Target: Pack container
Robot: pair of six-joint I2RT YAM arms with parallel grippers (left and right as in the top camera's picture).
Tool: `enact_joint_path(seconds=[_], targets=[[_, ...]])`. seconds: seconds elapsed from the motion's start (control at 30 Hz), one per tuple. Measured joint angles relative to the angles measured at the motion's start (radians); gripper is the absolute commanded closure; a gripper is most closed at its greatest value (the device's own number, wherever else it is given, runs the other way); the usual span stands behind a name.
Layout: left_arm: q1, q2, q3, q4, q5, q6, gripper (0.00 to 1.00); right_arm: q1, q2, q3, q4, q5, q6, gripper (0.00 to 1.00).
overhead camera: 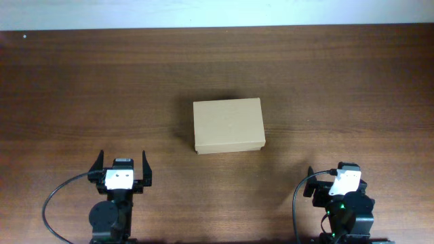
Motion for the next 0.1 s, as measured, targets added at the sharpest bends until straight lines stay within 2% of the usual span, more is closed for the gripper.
enact_joint_path(seconds=[0.1], targets=[[0.000, 0.000, 0.000, 0.000, 0.000, 0.000, 0.01, 0.000, 0.000, 0.000, 0.000, 0.000, 0.000, 0.01]])
